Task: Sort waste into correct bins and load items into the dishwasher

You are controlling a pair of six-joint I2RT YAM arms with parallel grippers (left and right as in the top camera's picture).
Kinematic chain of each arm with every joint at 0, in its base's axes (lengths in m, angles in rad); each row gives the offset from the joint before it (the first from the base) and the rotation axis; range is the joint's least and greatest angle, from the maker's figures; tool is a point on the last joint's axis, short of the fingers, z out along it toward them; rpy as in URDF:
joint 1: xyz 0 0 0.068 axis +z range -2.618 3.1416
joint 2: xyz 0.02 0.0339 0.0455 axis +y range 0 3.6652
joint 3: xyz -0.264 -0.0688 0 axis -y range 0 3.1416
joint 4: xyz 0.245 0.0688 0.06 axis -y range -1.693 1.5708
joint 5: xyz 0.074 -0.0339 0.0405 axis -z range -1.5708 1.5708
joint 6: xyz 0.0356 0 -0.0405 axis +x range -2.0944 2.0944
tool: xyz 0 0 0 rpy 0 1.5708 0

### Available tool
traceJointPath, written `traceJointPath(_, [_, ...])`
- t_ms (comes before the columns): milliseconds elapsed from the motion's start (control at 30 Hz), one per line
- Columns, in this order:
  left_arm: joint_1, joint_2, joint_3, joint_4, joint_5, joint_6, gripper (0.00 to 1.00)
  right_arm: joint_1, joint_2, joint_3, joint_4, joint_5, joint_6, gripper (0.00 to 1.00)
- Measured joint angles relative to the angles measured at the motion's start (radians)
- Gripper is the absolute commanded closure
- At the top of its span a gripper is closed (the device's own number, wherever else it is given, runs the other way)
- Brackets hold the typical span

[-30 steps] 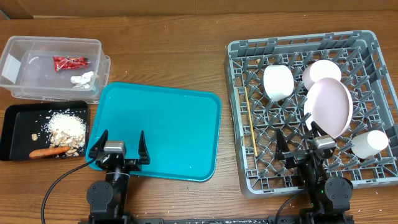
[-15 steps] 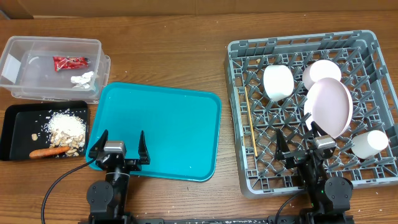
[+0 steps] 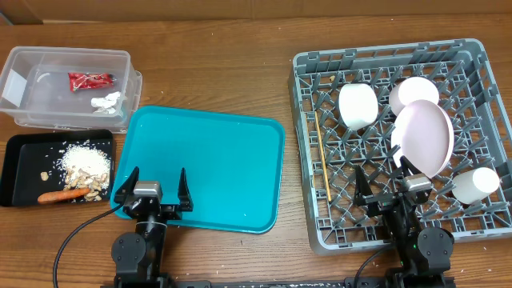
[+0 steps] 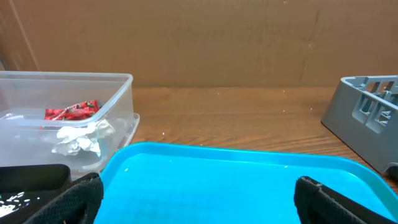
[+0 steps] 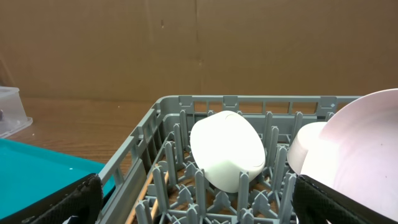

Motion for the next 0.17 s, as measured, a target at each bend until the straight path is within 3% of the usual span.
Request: traceJointPath(167, [0.000,0.000,0.000,0.000,0.000,0.000,0.00,0.000,0.000,0.000,0.000,0.000,0.000,0.00])
